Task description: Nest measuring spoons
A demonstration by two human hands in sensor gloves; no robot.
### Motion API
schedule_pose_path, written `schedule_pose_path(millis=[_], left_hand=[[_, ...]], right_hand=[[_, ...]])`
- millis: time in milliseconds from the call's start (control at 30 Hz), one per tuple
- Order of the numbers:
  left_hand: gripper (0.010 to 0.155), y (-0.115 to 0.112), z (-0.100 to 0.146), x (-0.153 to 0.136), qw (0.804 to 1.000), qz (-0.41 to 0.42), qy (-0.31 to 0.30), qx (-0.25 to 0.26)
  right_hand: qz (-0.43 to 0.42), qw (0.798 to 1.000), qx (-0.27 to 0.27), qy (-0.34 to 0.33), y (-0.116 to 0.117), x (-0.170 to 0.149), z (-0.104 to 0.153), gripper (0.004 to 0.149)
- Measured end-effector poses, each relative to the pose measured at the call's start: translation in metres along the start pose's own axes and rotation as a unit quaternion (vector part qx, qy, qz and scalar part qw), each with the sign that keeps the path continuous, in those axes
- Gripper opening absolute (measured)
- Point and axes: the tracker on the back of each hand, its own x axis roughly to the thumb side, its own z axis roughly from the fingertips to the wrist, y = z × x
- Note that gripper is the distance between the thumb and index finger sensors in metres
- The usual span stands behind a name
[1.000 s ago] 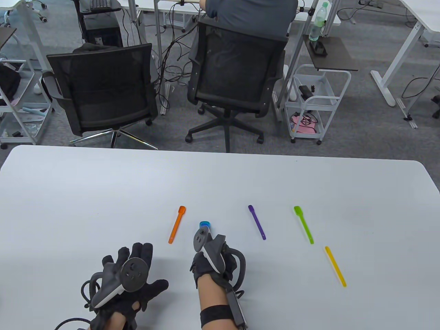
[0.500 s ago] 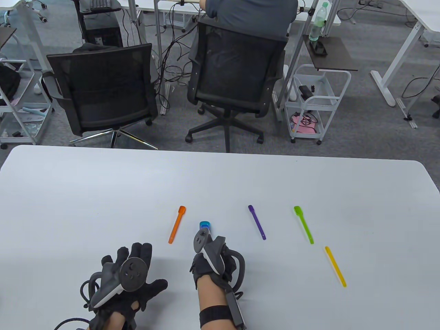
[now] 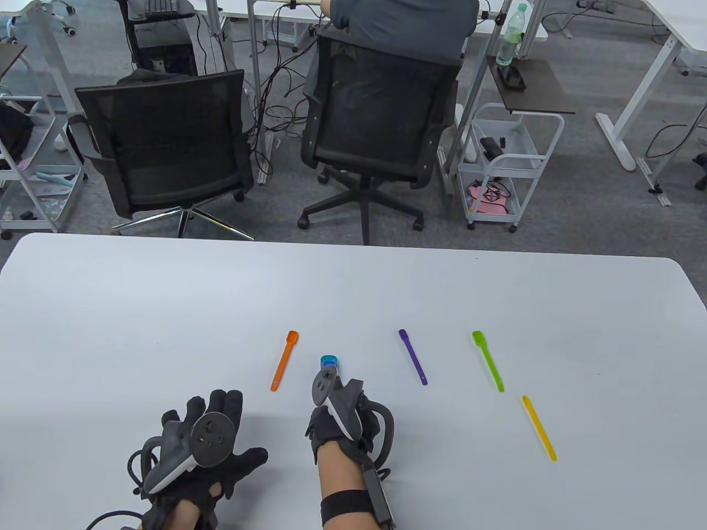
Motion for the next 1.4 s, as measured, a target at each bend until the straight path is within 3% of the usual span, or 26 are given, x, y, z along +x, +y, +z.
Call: schedule_pose_path(millis=[1400], left_hand=[[0.109, 0.0011, -0.0005, -0.0025, 1.000, 0.002, 0.002, -0.007]], right_hand=[[-0.001, 1.000, 0.004, 0.003, 0.0029, -0.0011, 0.0004, 0.057]])
